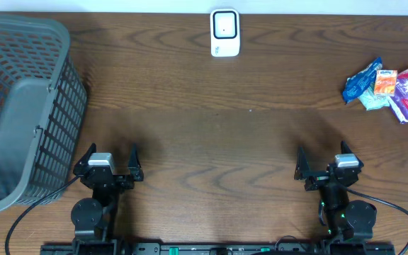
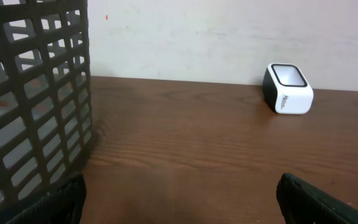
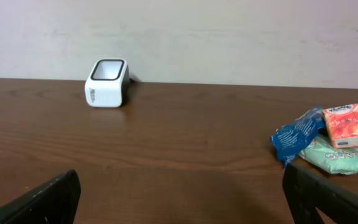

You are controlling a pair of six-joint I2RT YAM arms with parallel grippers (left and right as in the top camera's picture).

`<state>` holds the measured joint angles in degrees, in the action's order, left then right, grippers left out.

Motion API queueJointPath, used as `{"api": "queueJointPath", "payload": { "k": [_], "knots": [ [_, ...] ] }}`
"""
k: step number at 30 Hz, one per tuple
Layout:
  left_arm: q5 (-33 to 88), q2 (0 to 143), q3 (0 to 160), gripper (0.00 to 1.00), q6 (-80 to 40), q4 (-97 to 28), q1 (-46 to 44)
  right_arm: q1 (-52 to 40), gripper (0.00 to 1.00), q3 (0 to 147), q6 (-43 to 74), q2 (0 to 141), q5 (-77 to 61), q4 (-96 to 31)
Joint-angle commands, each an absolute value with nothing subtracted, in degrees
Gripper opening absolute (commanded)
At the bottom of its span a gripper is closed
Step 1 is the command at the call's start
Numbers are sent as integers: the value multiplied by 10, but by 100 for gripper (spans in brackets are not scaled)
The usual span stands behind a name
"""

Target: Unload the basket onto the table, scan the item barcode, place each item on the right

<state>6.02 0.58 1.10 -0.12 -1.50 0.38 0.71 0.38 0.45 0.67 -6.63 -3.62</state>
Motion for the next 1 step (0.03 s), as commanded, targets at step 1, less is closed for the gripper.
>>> {"api": "queueJointPath", "payload": {
  "k": [1],
  "knots": [
    [68, 2, 2, 98, 4, -36, 7, 14, 99, 4, 13, 3, -70, -39]
  ]
}}
